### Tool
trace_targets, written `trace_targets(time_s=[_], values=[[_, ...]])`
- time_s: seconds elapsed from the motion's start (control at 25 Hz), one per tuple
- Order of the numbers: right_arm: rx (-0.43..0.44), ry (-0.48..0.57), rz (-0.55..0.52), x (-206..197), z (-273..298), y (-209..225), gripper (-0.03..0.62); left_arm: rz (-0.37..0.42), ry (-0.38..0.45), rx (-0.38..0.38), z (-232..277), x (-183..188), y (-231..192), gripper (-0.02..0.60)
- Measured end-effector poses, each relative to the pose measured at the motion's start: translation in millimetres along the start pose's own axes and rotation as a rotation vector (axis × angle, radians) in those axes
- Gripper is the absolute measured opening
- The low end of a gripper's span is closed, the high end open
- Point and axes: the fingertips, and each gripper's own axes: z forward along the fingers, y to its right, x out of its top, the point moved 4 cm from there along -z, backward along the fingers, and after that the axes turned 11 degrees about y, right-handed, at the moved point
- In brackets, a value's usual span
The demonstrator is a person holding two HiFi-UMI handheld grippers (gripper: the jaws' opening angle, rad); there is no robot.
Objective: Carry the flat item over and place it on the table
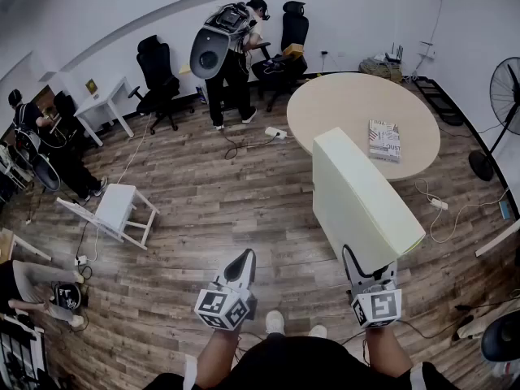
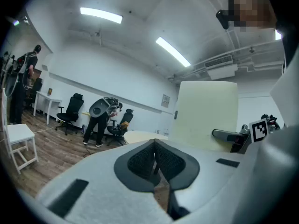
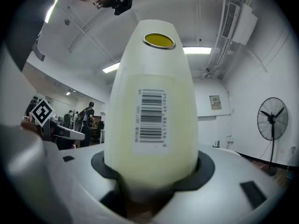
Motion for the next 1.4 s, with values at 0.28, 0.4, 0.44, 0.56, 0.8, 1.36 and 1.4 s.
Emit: trace_targets(time_s=[0.28, 0.4, 0.44, 0.56, 0.8, 1.36, 1.4], values=[[0.004, 0.016, -0.008, 1.5, 8.6, -1.9, 0.278, 0.043, 0.006, 0.007, 6.1, 1.4, -2.1, 0.005], [0.021, 0.005, -0.03, 2.8, 14.7, -6.2, 0.278, 0.014, 0.01, 0.003, 8.8, 3.3, -7.1, 0.005], [0.022, 0.003, -0.031, 3.8, 17.5, -8.3, 0.278, 0.01, 0.01, 0.001, 10.0, 4.5, -9.4, 0.005], [0.029, 0.007, -0.008, 3.9, 25.2, -15.3, 0.282, 0.001, 0.01, -0.009, 12.4, 5.8, -16.6, 0.005], [0.029, 0.019, -0.002, 6.2, 51.6, -43.6, 0.287, -0.004, 0.001, -0.014, 9.5, 10.4, -53.7, 0.005], [-0.04, 0.005, 0.025, -17.9, 106.7, -74.7, 0.287, 0.02, 0.015, -0.094, 39.3, 32.7, -126.4, 0.005], [-0.045, 0.004, 0.027, -21.0, 111.1, -71.5, 0.287, 0.023, 0.012, -0.095, 45.2, 30.2, -129.0, 0.005]])
